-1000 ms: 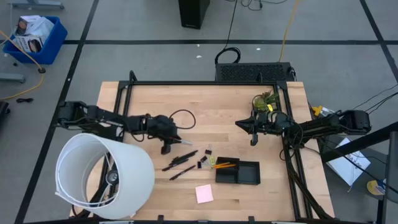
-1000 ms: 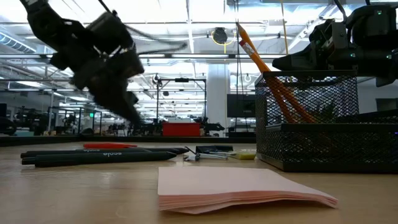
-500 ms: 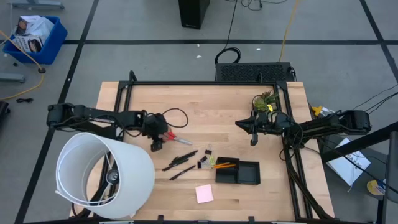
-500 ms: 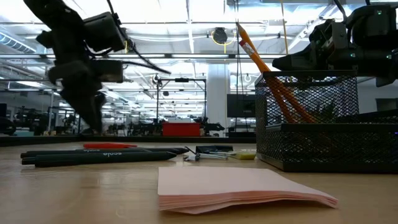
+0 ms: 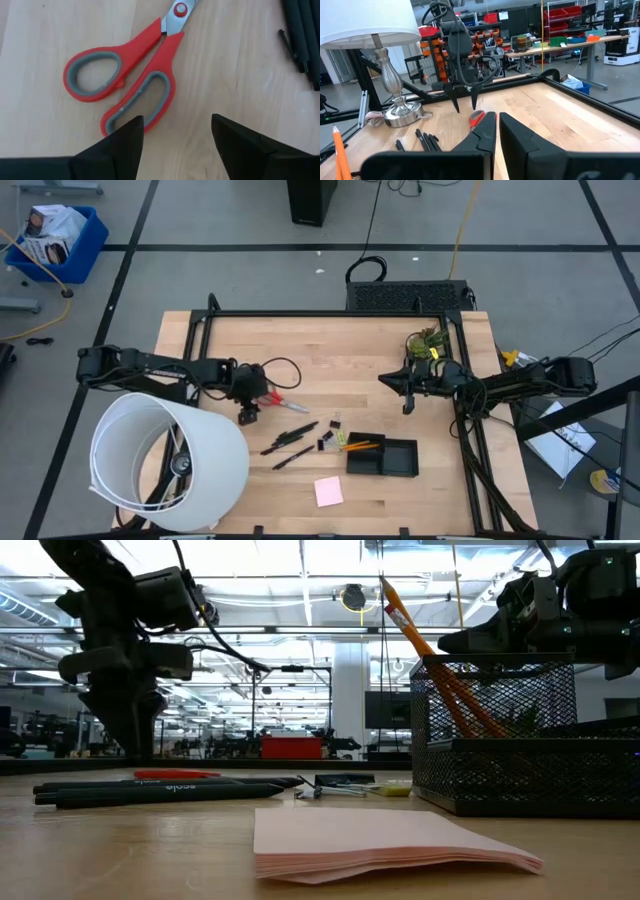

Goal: Pick and place office supplies into organizer
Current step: Put the red scissors into the black desk organizer

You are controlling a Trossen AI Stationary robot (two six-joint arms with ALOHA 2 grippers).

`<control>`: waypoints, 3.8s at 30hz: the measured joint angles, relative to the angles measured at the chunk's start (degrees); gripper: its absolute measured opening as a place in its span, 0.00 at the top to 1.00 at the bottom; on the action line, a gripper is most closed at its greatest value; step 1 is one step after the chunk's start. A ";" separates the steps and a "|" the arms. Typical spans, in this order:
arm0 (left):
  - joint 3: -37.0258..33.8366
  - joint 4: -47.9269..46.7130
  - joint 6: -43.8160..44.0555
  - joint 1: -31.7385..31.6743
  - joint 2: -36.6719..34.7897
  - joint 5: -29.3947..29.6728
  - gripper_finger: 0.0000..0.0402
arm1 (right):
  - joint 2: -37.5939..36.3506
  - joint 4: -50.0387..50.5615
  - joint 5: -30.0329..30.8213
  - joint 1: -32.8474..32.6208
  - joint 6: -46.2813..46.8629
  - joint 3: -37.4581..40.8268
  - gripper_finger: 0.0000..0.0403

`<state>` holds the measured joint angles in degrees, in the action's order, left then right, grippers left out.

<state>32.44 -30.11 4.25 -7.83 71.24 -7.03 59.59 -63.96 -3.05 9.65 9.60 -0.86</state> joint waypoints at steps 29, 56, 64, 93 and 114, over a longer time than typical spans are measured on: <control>-0.77 10.05 -3.70 0.09 8.34 2.34 0.52 | 0.00 -0.05 -0.02 0.00 -0.02 -0.02 0.96; -0.92 25.85 -15.10 0.09 12.28 3.19 0.91 | 0.00 -0.04 0.00 0.00 -0.02 0.00 0.96; -0.89 32.83 -24.68 0.09 12.28 3.65 0.94 | 0.00 -0.07 0.00 0.00 -0.02 0.00 0.96; 35.84 11.50 -50.90 -2.14 27.15 8.74 0.95 | -0.02 -0.07 0.00 0.00 0.00 -0.02 0.96; 57.22 0.01 -77.37 2.17 36.54 12.76 0.92 | 0.02 -0.06 -0.02 0.00 -0.01 -0.01 0.96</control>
<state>89.66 -30.10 -73.12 -5.66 107.79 5.73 59.61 -64.02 -3.07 9.65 9.60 -0.87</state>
